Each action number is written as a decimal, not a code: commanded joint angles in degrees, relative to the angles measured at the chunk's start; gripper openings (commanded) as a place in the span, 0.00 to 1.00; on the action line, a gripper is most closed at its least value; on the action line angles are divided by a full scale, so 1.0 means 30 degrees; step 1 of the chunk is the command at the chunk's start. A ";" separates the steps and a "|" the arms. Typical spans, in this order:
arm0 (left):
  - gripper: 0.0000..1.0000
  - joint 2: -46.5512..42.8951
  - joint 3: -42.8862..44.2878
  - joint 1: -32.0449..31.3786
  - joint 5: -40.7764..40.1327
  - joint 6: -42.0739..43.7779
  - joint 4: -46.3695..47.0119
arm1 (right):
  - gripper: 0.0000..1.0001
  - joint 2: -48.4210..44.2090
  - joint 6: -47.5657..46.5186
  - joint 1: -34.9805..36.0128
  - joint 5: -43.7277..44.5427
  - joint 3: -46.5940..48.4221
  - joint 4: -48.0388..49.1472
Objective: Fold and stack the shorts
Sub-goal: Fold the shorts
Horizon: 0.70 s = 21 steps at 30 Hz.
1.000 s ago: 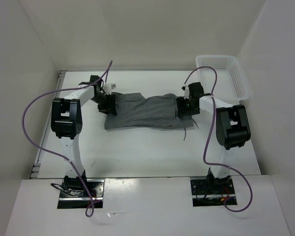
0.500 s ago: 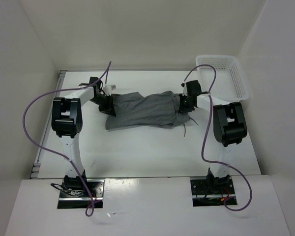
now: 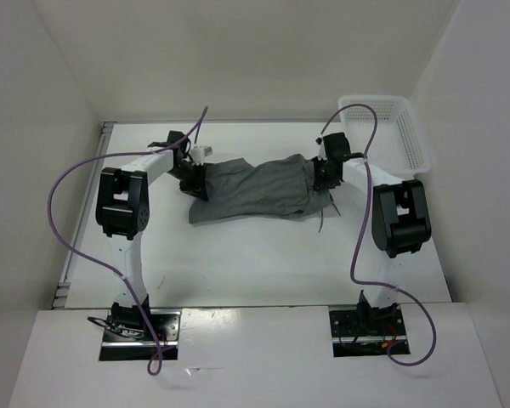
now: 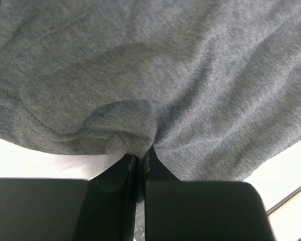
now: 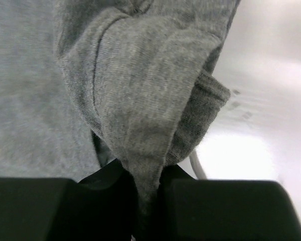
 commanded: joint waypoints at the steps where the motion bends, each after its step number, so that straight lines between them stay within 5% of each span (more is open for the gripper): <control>1: 0.00 0.0157 0.1087 -0.0905 0.0121 0.0127 0.0008 | 0.00 -0.2707 -0.0237 0.0080 0.0919 0.1306 -0.1007; 12: 0.00 0.1295 0.4307 -0.4392 0.1145 0.0127 0.0741 | 0.00 -0.4734 -0.1058 0.0080 0.3351 0.3705 -0.5695; 21: 0.00 0.1244 0.4286 -0.5537 0.0711 0.0127 0.1121 | 0.00 -0.1459 -0.1087 0.4676 0.6922 0.8245 -0.6313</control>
